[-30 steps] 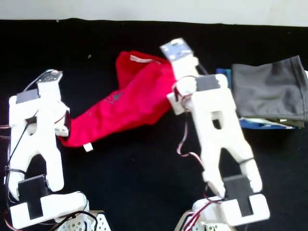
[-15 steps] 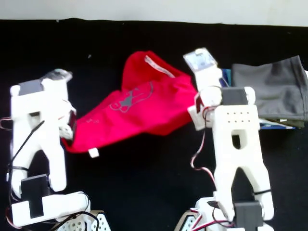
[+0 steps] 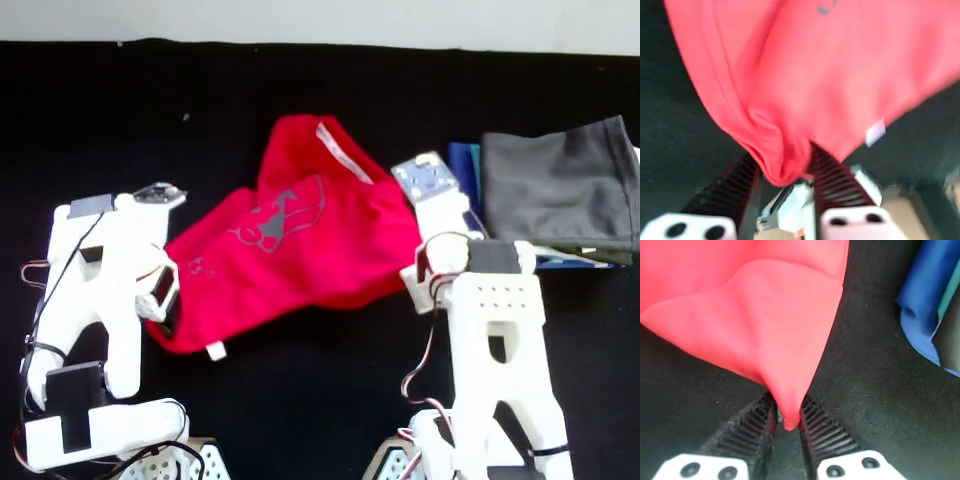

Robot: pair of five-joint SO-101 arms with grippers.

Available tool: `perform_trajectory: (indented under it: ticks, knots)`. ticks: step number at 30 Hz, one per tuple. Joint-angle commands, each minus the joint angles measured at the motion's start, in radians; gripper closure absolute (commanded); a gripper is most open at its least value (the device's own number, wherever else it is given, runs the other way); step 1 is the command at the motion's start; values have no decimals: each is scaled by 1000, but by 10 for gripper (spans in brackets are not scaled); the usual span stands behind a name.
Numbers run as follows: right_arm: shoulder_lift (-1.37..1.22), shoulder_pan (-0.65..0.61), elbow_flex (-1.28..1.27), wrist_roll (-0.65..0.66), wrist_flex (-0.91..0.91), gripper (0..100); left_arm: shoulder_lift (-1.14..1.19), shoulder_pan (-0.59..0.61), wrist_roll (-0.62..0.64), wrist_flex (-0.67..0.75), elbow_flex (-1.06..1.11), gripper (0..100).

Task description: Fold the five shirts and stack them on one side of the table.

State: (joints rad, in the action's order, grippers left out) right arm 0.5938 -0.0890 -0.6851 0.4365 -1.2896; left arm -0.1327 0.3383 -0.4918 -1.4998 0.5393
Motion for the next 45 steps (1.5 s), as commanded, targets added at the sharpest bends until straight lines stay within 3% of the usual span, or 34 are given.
perform_trajectory:
  ticks: [1,4,9,15,22,26,32,37,42,45]
  knots:
    - [41,12,-4,9,10,993,-16,-16,-40,-95,-157,790]
    - [42,12,1,8,13,993,-7,-25,-40,-137,-245,790]
    - [41,22,-2,11,13,993,-7,-99,-35,-64,-173,790]
    - [41,61,-2,12,13,993,-7,-139,-41,244,59,790]
    - [30,120,5,12,47,993,-7,73,-253,436,283,790]
    - [28,170,-2,9,193,993,-7,124,-255,499,268,790]
    - [28,168,-2,9,268,993,16,-28,-114,500,125,790]
    - [28,168,-4,8,274,993,259,-102,-21,482,-117,790]
    - [28,173,-4,8,271,993,533,-105,44,249,-489,790]
    - [28,171,-4,8,269,993,572,-105,41,89,-633,823]
